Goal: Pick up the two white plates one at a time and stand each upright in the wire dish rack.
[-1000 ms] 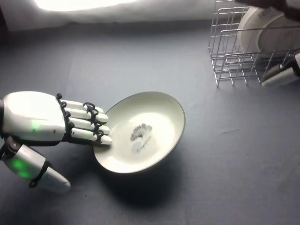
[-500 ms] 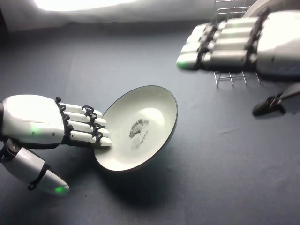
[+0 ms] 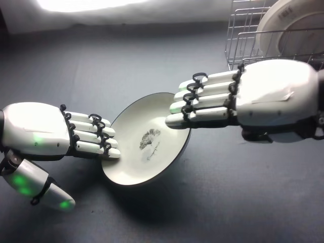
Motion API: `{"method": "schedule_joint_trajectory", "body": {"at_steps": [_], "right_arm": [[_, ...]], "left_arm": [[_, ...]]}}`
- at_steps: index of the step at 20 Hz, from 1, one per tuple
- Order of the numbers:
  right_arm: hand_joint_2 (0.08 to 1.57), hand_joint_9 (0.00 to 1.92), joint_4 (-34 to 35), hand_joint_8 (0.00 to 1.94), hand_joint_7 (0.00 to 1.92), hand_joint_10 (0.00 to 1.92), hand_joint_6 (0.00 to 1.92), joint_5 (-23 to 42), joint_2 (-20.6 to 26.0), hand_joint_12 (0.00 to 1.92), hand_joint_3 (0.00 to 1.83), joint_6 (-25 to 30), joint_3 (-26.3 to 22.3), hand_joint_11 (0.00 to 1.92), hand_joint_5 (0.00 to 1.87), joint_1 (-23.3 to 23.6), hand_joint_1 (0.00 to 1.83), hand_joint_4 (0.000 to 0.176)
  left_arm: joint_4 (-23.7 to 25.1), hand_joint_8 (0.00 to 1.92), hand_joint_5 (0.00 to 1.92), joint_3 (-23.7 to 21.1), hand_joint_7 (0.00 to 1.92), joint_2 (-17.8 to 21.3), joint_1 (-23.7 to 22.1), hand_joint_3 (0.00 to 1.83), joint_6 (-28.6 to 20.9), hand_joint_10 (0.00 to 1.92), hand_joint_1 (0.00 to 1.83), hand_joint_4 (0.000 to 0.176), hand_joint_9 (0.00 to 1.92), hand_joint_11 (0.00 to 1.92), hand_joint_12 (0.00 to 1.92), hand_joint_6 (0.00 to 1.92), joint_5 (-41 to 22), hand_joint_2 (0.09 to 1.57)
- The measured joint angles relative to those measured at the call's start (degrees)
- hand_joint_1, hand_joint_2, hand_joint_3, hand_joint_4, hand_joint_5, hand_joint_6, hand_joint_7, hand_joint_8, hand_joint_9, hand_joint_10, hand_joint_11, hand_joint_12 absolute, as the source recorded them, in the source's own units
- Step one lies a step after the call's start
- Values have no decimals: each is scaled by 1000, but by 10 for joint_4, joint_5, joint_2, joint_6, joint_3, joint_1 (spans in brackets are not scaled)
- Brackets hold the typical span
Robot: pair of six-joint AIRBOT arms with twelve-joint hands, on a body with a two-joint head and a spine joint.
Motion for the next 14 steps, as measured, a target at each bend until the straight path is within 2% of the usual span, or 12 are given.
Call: {"method": "schedule_joint_trajectory", "body": {"at_steps": [3, 8, 14], "right_arm": [[1126, 0, 4, 0, 0, 0, 0, -21, -26, 0, 18, 0, 6, 0, 0, -4, 1583, 0], [1098, 0, 5, 0, 0, 0, 0, -47, -86, 0, 2, -4, 45, 0, 0, -9, 1513, 0], [1106, 0, 5, 0, 0, 0, 0, -72, -150, 0, 5, -8, 87, 0, 0, -7, 1554, 0]], "left_arm": [[0, 10, 159, 0, 129, 0, 0, 2, 0, 7, 0, 0, 77, 19, 19, 11, 0, 1145], [0, 1, 149, 0, 117, 0, 0, 2, -1, 0, 0, 0, 54, 0, 2, 2, 0, 1148], [0, 0, 145, 1, 120, 0, 0, 9, -1, 0, 0, 0, 54, 3, 1, 0, -2, 1166]]}}
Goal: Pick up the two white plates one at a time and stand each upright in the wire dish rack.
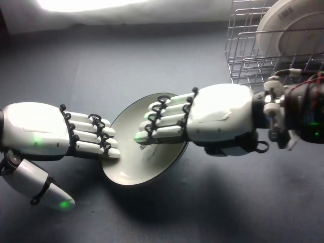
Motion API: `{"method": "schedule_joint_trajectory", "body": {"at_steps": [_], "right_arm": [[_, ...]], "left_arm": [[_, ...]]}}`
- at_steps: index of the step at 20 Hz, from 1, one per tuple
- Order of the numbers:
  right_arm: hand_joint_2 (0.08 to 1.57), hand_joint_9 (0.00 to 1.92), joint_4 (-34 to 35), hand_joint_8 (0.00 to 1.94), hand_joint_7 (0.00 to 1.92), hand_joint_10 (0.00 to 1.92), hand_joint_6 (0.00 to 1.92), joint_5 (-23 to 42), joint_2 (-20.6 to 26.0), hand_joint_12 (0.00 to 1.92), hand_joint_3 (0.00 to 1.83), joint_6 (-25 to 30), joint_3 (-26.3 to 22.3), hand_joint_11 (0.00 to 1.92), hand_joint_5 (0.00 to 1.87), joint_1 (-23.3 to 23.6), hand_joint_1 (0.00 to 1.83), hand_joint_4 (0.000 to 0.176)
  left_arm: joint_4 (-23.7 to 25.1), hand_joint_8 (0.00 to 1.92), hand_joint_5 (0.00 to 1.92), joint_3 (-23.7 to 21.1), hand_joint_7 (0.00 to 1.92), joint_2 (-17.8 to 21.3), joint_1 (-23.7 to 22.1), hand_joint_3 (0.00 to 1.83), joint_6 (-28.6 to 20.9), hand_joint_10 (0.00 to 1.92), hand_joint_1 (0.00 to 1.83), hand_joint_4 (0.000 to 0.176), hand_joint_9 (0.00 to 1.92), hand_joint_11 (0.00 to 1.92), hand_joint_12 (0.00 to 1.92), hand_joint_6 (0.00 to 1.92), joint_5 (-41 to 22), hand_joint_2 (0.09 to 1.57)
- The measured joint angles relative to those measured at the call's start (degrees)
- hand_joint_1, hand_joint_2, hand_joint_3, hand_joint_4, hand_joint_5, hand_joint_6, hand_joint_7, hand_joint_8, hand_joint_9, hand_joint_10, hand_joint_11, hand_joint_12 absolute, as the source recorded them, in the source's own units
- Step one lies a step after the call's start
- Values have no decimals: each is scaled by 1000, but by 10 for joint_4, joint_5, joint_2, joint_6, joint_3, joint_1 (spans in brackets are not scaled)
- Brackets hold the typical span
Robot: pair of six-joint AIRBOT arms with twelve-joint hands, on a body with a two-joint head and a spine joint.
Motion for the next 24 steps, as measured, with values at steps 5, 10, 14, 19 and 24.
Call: {"method": "schedule_joint_trajectory", "body": {"at_steps": [5, 10, 14, 19, 24], "right_arm": [[1100, 0, 3, 0, 0, 0, 0, -18, -37, 0, 1, -4, 16, 0, 0, 9, 1548, 0], [1098, 0, 2, 0, 0, 0, 0, -28, -46, 7, 0, -6, 16, 15, 0, 11, 1549, 0], [1136, 0, 2, 0, 0, 0, 0, -32, -46, 44, 12, -6, 16, 71, 0, 11, 1593, 0], [1193, 281, 3, 4, 254, 20, 9, -32, -46, 1004, 1, -7, 19, 13, 267, 11, 1560, 0], [1038, 1075, 12, 450, 1232, 835, 886, -13, -46, 876, 3, -11, 19, 980, 1049, 12, 1388, 0]], "left_arm": [[0, 0, 138, 0, 113, 0, 0, 8, 0, 1, 0, 0, 52, 5, 2, 0, 0, 1168], [0, 4, 150, 2, 125, -2, 0, 5, 0, 5, 0, 0, 65, 13, 6, 4, -1, 1168], [0, 4, 157, 2, 130, -2, 0, 11, 0, 4, 0, 0, 67, 7, 5, 5, -1, 1186], [0, 6, 164, 2, 143, -2, 0, 11, -1, 7, 0, 0, 83, 21, 12, 6, -2, 1196], [-3, 6, 166, 2, 150, -3, 0, 10, -2, 8, 0, 0, 95, 45, 25, 4, -1, 1206]]}}
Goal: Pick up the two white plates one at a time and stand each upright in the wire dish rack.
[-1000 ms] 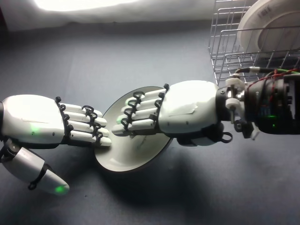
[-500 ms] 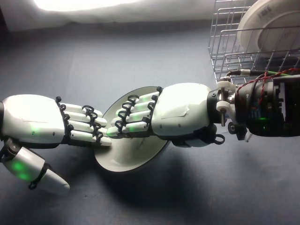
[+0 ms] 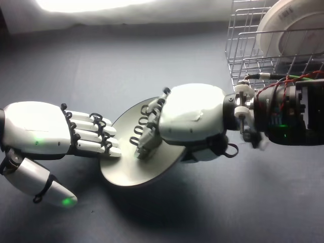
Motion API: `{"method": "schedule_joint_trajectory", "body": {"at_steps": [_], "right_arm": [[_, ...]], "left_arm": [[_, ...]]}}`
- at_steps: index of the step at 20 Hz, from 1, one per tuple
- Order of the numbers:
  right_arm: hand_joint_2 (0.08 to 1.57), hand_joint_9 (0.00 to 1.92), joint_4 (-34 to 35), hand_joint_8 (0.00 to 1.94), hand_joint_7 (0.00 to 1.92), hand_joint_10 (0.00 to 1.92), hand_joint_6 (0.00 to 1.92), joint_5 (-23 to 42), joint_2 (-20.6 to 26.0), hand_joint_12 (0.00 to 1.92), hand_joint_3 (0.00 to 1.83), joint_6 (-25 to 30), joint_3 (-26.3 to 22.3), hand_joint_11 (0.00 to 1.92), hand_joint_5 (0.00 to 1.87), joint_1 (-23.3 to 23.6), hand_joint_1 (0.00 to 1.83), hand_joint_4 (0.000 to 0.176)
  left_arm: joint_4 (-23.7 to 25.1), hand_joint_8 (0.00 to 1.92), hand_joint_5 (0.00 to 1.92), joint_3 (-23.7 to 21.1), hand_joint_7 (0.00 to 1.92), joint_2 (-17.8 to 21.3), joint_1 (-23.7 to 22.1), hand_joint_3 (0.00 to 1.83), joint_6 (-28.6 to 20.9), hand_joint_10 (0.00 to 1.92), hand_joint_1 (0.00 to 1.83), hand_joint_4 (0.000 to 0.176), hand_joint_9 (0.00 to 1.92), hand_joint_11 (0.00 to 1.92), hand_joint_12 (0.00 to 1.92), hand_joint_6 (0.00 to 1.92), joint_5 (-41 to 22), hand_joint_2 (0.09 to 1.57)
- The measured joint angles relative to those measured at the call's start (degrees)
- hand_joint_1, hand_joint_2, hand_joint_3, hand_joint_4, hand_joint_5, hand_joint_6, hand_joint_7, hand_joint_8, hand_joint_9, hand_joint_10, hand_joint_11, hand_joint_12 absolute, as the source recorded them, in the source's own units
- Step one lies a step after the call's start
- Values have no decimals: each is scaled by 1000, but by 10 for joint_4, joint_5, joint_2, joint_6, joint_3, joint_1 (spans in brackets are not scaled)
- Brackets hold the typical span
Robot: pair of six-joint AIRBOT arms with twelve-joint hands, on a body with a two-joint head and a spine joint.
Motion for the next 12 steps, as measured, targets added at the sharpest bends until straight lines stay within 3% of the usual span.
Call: {"method": "schedule_joint_trajectory", "body": {"at_steps": [1, 2, 3, 4, 5, 10, 12], "right_arm": [[1034, 1149, 4, 450, 1267, 484, 813, 14, 0, 988, 0, 0, 0, 1000, 1101, 2, 1284, 0], [1027, 1199, 5, 491, 1259, 272, 744, 21, 0, 1045, 4, -1, 0, 985, 1135, 4, 1263, 19], [1027, 1226, 4, 449, 1279, 158, 739, 25, -1, 1059, 0, -1, 0, 958, 1141, 3, 1260, 24], [1013, 1105, 4, 153, 1409, 690, 700, 26, -1, 1053, 2, -2, 0, 946, 1161, 3, 1371, 0], [1028, 1042, 6, 329, 1312, 865, 780, 27, 0, 1051, 1, -1, 0, 919, 1123, 3, 1389, 0], [1059, 974, 4, 580, 1170, 1033, 881, 41, 18, 1127, 0, -1, -4, 853, 1060, 3, 1386, 0], [1063, 966, 17, 631, 1151, 997, 926, 44, 37, 1060, 0, -1, -18, 854, 1049, 3, 1385, 0]], "left_arm": [[1, 5, 165, 1, 150, -1, 0, 9, 0, 8, 0, 0, 97, 48, 27, 3, -1, 1206], [2, 1, 158, 1, 140, -1, 0, 9, -2, 1, 0, 0, 81, 28, 19, 0, -1, 1208], [2, 0, 159, 1, 135, -1, 0, 7, -3, 0, 0, 0, 71, 16, 15, 1, -2, 1205], [3, 3, 167, 2, 141, -1, -3, 7, -9, 3, 0, 0, 76, 22, 17, 4, -3, 1206], [8, 0, 159, 2, 134, -1, -9, 4, -11, 0, 0, 0, 70, 18, 16, 0, -2, 1202], [21, 0, 140, 2, 114, 17, -51, 2, -15, 1, 0, 0, 58, 7, 13, 0, -8, 1200], [20, 9, 152, 2, 130, 26, -68, 0, -19, 9, 0, 0, 75, 27, 22, 7, -10, 1195]]}}
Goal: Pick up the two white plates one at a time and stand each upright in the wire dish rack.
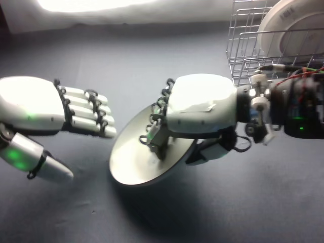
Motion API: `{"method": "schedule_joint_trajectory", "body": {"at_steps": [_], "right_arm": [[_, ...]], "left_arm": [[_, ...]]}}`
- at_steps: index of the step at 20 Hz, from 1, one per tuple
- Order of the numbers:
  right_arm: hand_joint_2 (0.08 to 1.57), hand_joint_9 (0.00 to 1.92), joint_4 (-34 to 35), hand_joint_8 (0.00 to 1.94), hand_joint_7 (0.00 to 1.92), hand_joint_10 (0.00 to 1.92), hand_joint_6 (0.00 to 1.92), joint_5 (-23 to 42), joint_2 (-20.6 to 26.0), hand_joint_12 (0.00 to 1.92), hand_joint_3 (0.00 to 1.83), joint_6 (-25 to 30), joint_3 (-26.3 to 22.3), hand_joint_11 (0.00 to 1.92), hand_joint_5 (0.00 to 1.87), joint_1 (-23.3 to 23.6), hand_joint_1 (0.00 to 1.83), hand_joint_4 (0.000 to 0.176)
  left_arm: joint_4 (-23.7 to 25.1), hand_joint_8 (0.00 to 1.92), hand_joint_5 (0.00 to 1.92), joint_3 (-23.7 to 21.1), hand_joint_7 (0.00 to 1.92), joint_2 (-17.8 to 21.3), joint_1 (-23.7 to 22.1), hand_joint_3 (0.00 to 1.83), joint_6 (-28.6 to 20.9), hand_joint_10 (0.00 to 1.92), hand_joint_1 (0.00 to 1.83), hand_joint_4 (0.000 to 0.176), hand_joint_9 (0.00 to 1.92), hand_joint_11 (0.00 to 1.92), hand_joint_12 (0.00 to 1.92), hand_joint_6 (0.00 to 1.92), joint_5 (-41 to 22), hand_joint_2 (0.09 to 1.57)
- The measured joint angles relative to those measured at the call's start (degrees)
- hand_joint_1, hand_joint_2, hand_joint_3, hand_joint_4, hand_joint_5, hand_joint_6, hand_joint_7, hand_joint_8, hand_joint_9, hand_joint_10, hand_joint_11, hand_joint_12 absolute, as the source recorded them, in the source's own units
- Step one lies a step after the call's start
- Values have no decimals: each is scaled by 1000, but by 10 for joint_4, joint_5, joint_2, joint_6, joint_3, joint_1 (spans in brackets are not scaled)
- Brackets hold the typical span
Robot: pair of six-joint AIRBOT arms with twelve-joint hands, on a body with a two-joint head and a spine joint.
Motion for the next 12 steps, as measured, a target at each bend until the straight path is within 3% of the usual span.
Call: {"method": "schedule_joint_trajectory", "body": {"at_steps": [5, 9, 12], "right_arm": [[1070, 957, 64, 610, 1141, 1012, 980, -7, 61, 1039, 0, 0, -64, 856, 1033, 17, 1383, 0], [1074, 912, 137, 663, 1143, 1065, 945, -21, 122, 1049, 0, 0, -122, 880, 1035, 41, 1382, 0], [1063, 950, 187, 600, 1175, 1075, 870, -25, 159, 1056, 0, 4, -157, 883, 1048, 53, 1386, 0]], "left_arm": [[1, 14, 178, -7, 159, 19, -21, 4, -9, 17, 0, 0, 112, 64, 44, 11, -12, 1207], [19, 1, 203, -9, 176, 31, -31, 2, -17, 4, 0, 0, 129, 69, 66, 1, -16, 1206], [20, 0, 193, -11, 167, 42, -42, 2, -24, 0, 0, 0, 119, 53, 65, 0, -25, 1207]]}}
